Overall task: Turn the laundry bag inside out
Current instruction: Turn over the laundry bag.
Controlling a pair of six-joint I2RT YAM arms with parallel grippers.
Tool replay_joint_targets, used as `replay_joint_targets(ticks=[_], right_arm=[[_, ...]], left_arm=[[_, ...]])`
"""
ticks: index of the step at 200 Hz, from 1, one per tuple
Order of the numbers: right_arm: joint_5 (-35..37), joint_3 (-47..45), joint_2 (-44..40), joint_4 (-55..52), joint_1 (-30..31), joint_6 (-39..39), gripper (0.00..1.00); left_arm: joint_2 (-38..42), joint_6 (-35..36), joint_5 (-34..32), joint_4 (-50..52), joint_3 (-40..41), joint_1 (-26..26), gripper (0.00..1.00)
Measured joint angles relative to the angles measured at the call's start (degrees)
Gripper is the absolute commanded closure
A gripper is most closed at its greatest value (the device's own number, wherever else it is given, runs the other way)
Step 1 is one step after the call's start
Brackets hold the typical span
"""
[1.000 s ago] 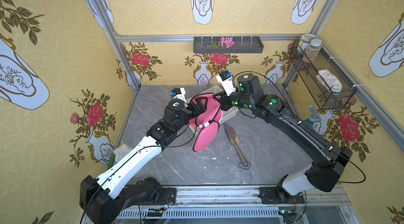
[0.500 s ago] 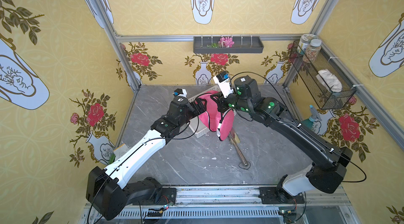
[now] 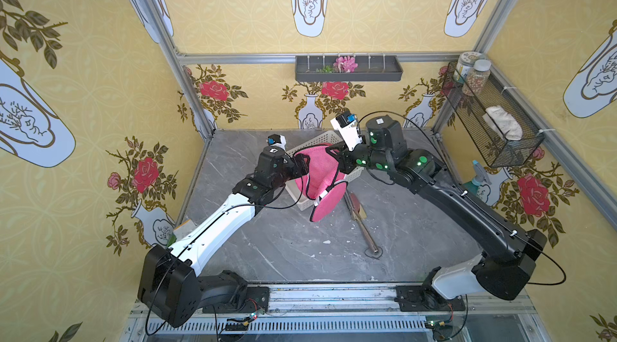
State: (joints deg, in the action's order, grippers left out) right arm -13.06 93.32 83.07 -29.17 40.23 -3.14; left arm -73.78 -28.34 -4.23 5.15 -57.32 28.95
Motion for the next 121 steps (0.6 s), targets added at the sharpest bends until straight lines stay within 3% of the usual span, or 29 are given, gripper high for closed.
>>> replay_joint_targets(ticks=[18,71,121], right_arm=[[-2.89,0.00,-0.07,-0.02,-0.61,0.24,1.00],[-7.10,-0.92,-0.66,0.33,-4.55,-0.15,1.00],[-7.26,-1.31,-0.31,-4.35,-9.70,-1.38,1.00]], left_arm=[[0.81,2.69,5.31,-4.02,2.29,0.00,0.46],[0.74,5.01,19.19,-12.94,4.55,-0.35,1.00],[3.63,4.20,28.33,-19.28,6.23,-0.24,1.00]])
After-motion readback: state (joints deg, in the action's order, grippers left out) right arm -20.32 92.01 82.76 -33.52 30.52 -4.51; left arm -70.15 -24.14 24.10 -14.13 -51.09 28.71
